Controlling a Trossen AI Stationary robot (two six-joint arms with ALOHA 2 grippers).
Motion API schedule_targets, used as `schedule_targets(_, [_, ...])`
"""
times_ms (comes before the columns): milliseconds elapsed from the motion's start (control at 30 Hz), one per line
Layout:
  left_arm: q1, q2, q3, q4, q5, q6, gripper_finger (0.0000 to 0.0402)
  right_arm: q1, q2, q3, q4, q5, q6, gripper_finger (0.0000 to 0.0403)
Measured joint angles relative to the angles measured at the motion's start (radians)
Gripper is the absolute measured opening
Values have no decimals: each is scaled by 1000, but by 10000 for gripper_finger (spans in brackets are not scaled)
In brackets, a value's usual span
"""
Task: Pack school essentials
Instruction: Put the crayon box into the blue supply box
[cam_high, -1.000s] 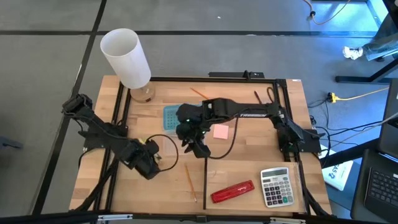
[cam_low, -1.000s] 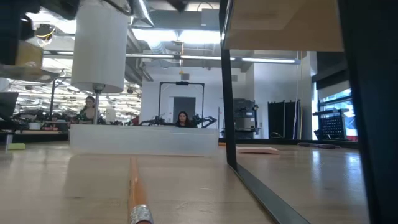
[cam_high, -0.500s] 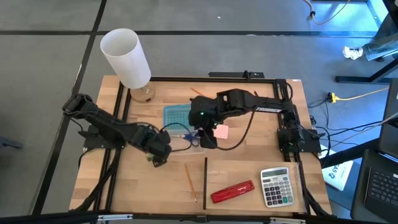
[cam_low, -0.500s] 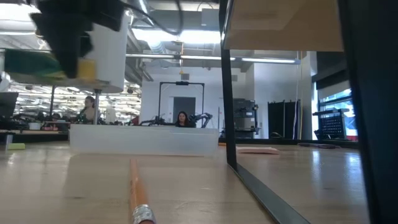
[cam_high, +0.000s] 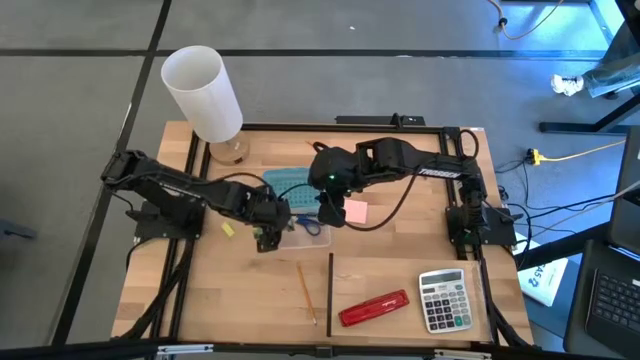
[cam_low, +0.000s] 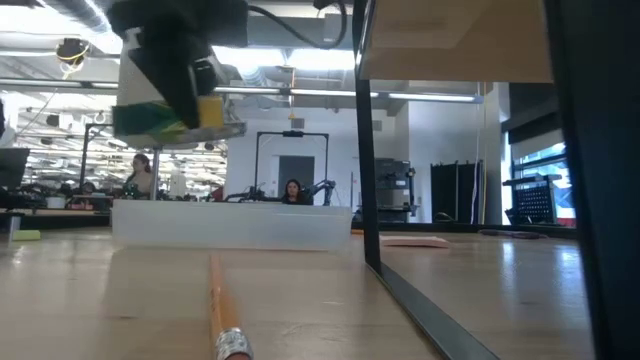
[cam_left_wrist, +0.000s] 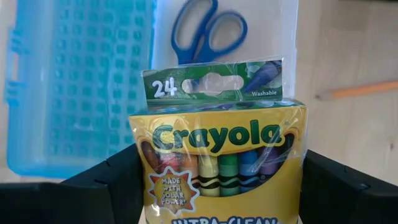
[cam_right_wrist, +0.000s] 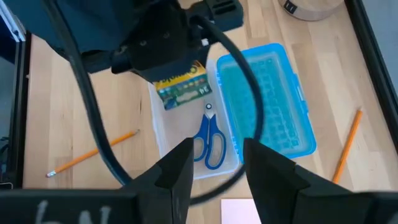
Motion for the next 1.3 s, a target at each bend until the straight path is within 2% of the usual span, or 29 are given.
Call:
schedule_targets(467, [24,0,0,114,-7,14,307,0,1,0,45,-1,0,141])
schedule_targets(667, [23,51,1,146,-7,15,307,0,1,0,72,-2,0,141])
schedule_targets(1067, [23,129,1,142,12,187,307,0,1,0,95,-2,0,141])
schedule_targets(1300, [23,181,1,148,12,198,307,0,2,0,106,-2,0,141])
